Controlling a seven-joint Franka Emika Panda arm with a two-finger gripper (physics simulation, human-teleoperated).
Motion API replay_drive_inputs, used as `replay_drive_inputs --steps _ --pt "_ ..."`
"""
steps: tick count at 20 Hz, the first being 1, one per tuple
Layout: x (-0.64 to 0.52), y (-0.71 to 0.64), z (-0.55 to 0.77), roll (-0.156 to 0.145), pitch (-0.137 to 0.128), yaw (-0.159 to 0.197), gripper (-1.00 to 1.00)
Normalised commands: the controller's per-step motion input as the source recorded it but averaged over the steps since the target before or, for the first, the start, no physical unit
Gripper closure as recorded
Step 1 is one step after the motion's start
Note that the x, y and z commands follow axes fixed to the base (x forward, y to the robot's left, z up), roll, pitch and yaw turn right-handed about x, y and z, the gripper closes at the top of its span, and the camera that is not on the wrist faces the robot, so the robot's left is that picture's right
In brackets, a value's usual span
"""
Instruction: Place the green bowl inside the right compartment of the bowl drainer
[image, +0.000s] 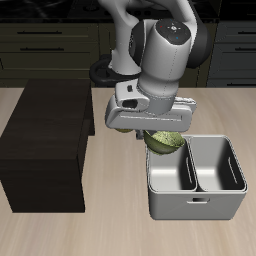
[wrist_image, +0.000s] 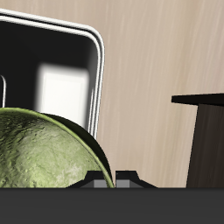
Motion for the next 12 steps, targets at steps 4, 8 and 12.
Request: replay_drive_inputs --steps 4,8,12 --pt "0.03 -0.07 -0.02 -0.008 0.013 -0.003 1.00" --pt "0.00 -0.03 -0.04 -0.007 0.006 0.030 1.00" --pt "-0.04 0.02 -0.15 -0.001 0.020 0.028 -1.00"
